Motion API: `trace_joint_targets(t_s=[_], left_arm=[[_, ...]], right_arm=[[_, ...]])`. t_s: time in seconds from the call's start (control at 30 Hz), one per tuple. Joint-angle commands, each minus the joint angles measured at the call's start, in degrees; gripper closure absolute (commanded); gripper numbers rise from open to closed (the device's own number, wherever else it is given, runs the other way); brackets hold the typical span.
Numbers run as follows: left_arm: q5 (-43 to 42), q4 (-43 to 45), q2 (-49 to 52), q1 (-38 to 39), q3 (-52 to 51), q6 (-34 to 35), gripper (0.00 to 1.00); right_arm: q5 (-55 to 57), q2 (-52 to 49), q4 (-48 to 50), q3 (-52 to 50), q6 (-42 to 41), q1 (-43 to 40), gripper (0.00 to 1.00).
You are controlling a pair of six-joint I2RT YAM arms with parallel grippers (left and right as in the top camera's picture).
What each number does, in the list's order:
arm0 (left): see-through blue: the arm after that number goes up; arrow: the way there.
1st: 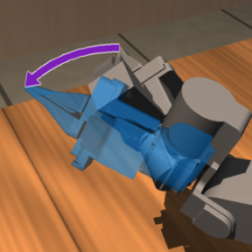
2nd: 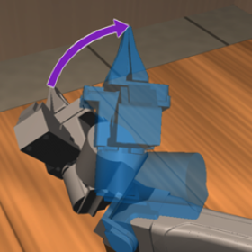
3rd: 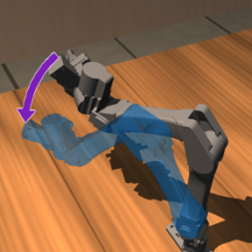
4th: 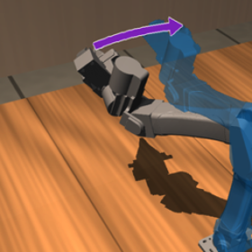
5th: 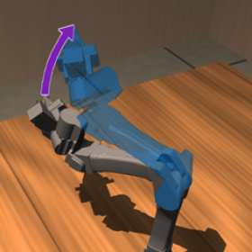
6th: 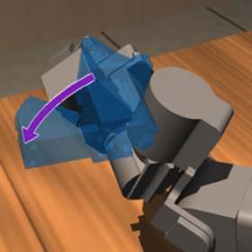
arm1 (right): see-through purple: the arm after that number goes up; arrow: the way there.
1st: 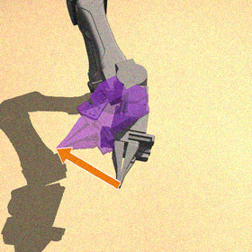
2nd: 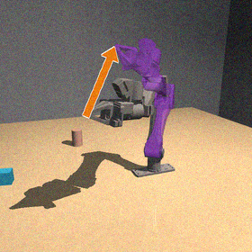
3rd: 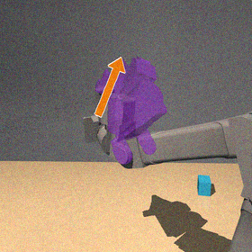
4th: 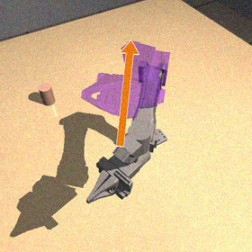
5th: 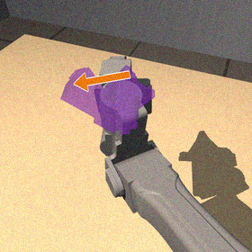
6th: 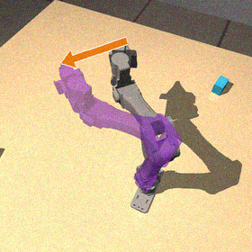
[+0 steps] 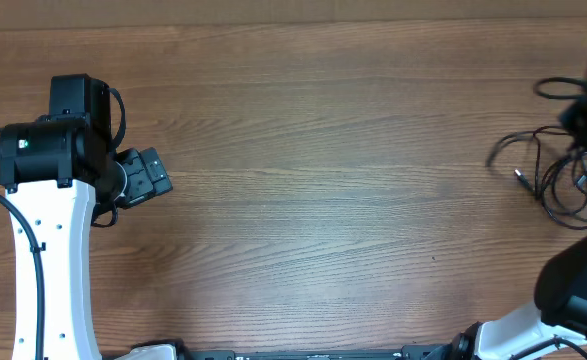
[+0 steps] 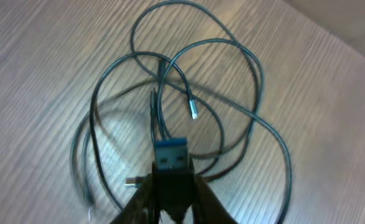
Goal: Untangle cables
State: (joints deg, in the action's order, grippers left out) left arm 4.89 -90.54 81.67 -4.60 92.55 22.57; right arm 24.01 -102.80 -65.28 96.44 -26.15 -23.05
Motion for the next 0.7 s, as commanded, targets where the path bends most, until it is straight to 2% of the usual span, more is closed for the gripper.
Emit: trace_joint_targets(t_s=[0.0, 0.03, 0.13, 0.33, 0.4, 0.5, 0.6, 0.67], left_arm=[[-0.63, 0.72, 0.20, 0.11, -0.26, 0.15, 0.00], [-0.74, 1.03, 0.20, 0.11, -0.26, 0.15, 0.00], [-1.77, 2.71, 0.20, 0.11, -0.26, -0.55, 0.00], [-7.61, 11.54, 0.20, 0.13, -0.26, -7.93, 0.00], [-10.21, 14.91, 0.20, 0.13, -0.26, -11.06, 0.01], [-11.61, 17.49, 0.37, 0.13, -0.26, -12.31, 0.01], [-11.58, 16.79, 0.59, 0.13, -0.26, -12.31, 0.01], [-11.17, 15.08, 0.61, 0.11, -0.26, -12.33, 0.00]], right_arm=[[-19.10, 1.01, 1.07, 0.79, 9.86, -2.60, 0.61], [-23.04, 1.01, 1.16, 0.79, 11.74, -2.99, 0.47], [-30.40, 1.01, 0.59, 0.79, 16.02, -2.84, 0.26], [-43.08, 1.03, -3.54, 0.79, 26.91, 2.62, 0.05], [-48.33, 1.03, -4.92, 0.79, 30.56, 5.38, 0.02], [-49.53, 1.03, -6.47, 0.79, 32.06, 9.88, 0.00], [-45.44, 1.03, -8.52, 0.79, 31.93, 14.82, 0.00], [-39.80, 1.03, -9.51, 0.79, 28.44, 17.90, 0.00]])
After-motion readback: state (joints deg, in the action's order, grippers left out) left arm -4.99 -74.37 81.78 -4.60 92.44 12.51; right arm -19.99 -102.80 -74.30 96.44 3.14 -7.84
